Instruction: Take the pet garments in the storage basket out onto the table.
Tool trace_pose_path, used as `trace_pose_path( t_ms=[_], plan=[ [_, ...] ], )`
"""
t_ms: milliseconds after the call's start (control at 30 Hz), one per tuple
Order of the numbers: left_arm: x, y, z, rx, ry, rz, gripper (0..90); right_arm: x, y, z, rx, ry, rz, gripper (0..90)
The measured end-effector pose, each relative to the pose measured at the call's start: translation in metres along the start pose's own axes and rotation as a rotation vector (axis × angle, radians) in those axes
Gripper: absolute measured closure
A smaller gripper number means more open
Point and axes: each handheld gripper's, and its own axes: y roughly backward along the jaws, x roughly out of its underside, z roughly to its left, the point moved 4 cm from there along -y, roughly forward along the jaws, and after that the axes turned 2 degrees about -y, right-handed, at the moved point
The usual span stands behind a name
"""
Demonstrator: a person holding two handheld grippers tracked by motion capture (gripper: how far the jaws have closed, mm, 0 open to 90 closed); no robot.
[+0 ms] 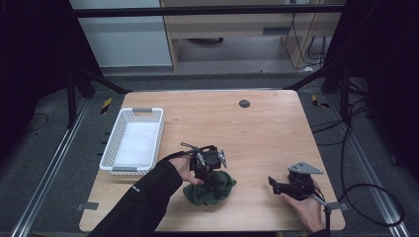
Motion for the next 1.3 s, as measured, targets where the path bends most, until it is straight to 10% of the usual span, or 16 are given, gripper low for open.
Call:
trace_pose_path(
  t_ms=[667,1300],
  plan=[
    [0.002,0.040,-0.010,-0.018,0.002,-0.150,34.1,0.000,0.000,0.000,0.000,-0.007,0.004,12.4],
    [0.034,0.075,-0.009,-0.210,0.262,-0.511,36.3,0.000,0.000,0.000,0.001,-0.010,0.000,12.3]
  ],
)
